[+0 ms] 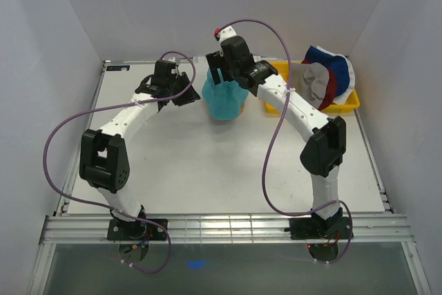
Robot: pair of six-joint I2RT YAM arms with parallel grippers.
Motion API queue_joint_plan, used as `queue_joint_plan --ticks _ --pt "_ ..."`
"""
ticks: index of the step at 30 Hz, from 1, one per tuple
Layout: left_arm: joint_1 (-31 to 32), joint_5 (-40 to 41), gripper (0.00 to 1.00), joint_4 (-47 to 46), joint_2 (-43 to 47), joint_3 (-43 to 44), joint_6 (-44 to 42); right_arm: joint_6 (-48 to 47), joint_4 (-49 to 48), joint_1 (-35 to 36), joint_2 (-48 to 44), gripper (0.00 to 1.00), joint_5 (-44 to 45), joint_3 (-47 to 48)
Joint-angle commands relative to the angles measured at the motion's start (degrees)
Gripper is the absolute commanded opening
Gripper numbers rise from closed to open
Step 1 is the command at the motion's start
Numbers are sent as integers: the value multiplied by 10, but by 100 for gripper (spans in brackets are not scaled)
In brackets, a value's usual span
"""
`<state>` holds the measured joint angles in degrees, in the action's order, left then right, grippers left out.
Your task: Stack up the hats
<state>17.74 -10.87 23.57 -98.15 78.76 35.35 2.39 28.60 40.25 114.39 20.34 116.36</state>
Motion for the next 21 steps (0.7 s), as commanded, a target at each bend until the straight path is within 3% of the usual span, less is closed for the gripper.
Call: queue_joint_plan --ticks 1,7,12,16,21 --pt "-1 7 40 5 45 3 -13 4 -3 -2 -52 88 -6 13" --pt "-2 -6 41 14 60 12 -22 25 49 -24 -82 89 23 11" --pt "-1 -30 45 17 81 19 -27 87 71 -148 -161 86 -67 -98" --pt "-1 -48 47 17 94 23 -26 115 74 -262 -199 85 -85 -167" --pt "-1 -62 49 17 110 25 -27 123 101 -335 -189 84 -85 -177"
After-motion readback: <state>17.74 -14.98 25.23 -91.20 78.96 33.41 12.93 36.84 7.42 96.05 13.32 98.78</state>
